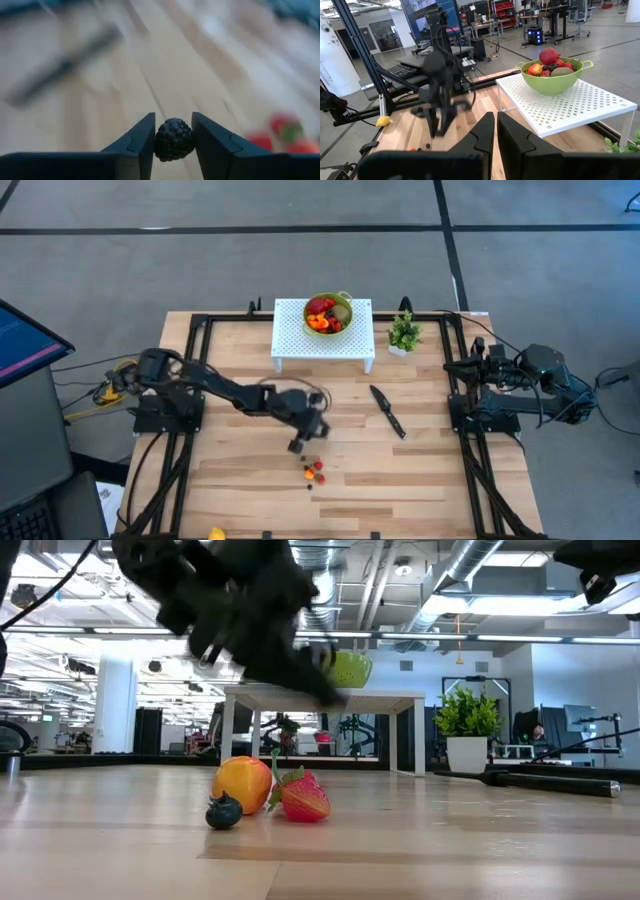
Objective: Pick & Place Fruit
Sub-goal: Put the black raspberry into the green strainer bowl
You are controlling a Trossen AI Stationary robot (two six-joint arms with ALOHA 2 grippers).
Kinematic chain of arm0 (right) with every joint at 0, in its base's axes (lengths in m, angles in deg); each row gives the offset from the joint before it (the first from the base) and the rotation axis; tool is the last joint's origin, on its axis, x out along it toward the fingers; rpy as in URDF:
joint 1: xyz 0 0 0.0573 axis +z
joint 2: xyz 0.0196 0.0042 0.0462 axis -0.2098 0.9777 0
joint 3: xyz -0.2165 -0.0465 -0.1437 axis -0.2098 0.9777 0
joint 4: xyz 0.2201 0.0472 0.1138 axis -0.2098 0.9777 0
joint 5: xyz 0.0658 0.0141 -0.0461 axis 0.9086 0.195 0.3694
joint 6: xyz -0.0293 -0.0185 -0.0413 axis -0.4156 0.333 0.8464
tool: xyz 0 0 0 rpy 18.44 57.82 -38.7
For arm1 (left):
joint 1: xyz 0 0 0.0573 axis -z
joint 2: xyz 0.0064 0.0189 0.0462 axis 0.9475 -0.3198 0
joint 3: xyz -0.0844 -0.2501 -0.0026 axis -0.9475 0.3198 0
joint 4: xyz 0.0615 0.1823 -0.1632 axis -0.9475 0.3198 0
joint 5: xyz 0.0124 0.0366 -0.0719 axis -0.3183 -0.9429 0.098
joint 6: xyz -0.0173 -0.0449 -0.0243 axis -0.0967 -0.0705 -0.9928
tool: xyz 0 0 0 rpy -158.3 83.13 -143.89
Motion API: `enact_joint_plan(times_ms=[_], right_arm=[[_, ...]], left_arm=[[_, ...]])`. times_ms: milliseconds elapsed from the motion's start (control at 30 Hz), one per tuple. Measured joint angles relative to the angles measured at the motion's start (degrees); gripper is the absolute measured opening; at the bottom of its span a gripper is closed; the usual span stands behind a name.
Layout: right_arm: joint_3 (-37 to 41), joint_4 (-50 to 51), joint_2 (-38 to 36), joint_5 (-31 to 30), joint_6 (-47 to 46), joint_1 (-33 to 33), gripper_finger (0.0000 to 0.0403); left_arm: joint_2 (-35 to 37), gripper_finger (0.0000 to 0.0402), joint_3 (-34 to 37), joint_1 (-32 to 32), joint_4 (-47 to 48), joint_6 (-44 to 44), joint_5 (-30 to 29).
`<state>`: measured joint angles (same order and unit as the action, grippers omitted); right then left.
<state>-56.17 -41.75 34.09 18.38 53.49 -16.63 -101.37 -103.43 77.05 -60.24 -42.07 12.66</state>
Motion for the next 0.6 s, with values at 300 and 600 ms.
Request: enact_joint_plan(times_ms=[300, 600], right_arm=[[0.0, 0.0, 0.0, 0.0, 0.0, 0.0, 0.0017], [0.0, 0.0, 0.0, 0.0, 0.0, 0.0, 0.0017]], left_arm=[[14.6, 0.0112, -0.2, -9.7, -21.5, -0.1, -11.5], [18.3, 0.0116, -6.4, -25.6, -23.0, -1.1, -13.8]])
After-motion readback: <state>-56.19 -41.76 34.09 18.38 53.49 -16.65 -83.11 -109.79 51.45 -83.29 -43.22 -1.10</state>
